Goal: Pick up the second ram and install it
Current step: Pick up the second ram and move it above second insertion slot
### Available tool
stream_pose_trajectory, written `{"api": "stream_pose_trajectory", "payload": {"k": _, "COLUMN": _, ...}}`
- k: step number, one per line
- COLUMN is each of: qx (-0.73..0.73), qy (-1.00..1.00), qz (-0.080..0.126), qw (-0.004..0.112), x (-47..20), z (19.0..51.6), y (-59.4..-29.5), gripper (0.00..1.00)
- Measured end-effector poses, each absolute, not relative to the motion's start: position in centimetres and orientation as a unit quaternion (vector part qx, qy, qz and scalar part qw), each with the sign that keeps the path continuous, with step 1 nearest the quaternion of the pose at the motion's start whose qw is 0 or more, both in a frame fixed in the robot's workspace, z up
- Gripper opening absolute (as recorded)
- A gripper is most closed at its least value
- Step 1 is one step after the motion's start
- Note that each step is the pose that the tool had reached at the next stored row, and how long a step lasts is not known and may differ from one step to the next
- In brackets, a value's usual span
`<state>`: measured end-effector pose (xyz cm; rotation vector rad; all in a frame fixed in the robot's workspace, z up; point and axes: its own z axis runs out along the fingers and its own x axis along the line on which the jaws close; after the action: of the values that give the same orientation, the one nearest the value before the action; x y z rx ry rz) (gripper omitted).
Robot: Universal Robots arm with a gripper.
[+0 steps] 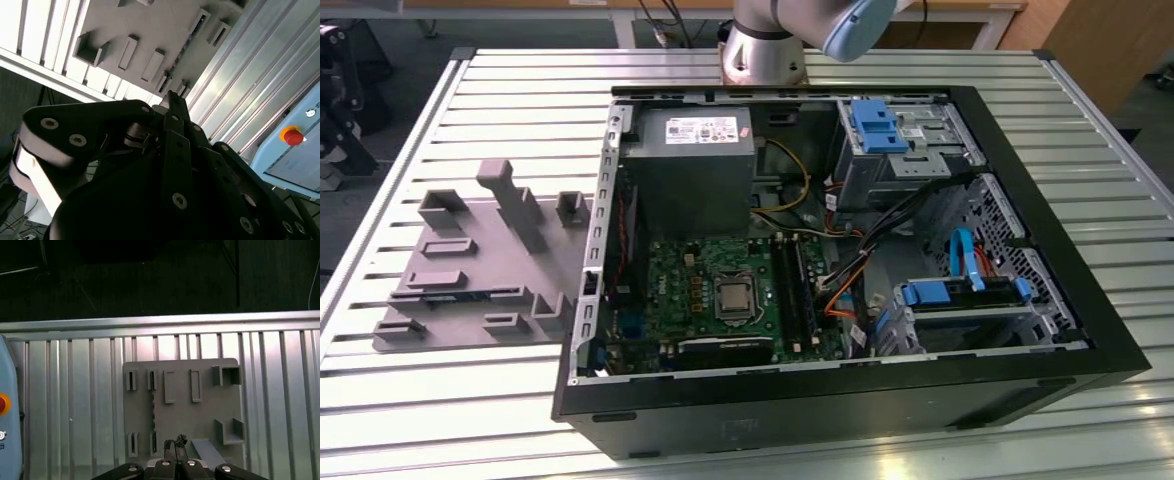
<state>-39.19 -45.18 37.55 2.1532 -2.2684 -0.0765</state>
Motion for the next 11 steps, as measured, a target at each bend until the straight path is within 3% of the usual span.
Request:
{"api": "stream_pose_trajectory", "payload": {"k": 4, "qx": 0.690, "qy": -0.723, "qz": -0.024, "qw": 0.006, "x": -39.20, "z": 37.52, "y": -45.18, "gripper": 0.11}}
{"api": "stream_pose_trajectory", "payload": {"k": 6, "qx": 0.690, "qy": -0.723, "qz": -0.024, "qw": 0.007, "x": -39.20, "z": 37.50, "y": -45.18, "gripper": 0.17}}
{"api": "stream_pose_trajectory", "payload": {"k": 9, "qx": 0.690, "qy": -0.723, "qz": -0.023, "qw": 0.005, "x": -39.25, "z": 37.30, "y": -45.17, "gripper": 0.35}}
{"api": "stream_pose_trajectory", "payload": {"k": 11, "qx": 0.690, "qy": -0.723, "qz": -0.020, "qw": 0.002, "x": -39.41, "z": 37.10, "y": -45.20, "gripper": 0.35}}
